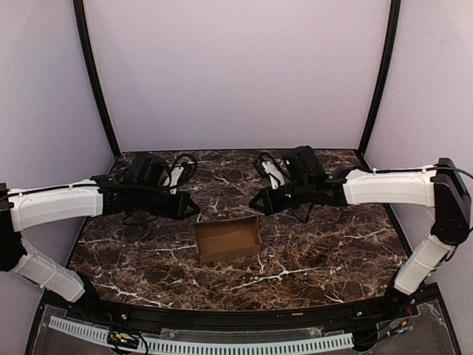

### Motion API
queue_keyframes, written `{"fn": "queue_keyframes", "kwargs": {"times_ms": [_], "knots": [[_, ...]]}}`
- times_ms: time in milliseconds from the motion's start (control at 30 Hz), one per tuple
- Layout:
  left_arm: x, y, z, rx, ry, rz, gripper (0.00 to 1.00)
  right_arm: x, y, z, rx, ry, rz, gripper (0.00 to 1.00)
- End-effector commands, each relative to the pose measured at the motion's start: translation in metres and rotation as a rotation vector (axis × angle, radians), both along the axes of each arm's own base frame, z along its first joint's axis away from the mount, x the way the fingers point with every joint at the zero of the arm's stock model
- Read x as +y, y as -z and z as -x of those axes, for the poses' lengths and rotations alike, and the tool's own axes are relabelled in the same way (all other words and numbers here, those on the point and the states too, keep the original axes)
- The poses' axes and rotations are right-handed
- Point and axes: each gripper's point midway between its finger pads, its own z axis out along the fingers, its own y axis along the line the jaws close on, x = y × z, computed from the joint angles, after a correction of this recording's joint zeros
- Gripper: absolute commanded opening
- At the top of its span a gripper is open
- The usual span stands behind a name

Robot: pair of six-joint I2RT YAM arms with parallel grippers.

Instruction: Fold the paper box

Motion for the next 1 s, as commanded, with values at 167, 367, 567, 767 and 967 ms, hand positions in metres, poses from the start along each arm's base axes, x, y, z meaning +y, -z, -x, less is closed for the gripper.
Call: {"fn": "queue_keyframes", "kwargs": {"times_ms": [167,367,567,767,967], "knots": [[0.000,0.040,0.034,0.124,0.058,0.048,0.01,0.002,0.048,0.036,0.145,-0.105,-0.015,0.00],[0.008,0.073,0.053,0.191,0.050,0.040,0.01,-0.004,0.073,0.053,0.196,-0.111,-0.002,0.00],[0.010,0.091,0.058,0.223,0.041,0.039,0.01,-0.013,0.100,0.064,0.248,-0.089,0.037,0.00],[0.006,0.088,0.051,0.207,0.045,0.030,0.01,-0.015,0.099,0.061,0.234,-0.066,0.055,0.00],[0.018,0.057,0.037,0.114,0.011,-0.056,0.01,-0.022,0.067,0.051,0.153,-0.022,0.057,0.00]]}}
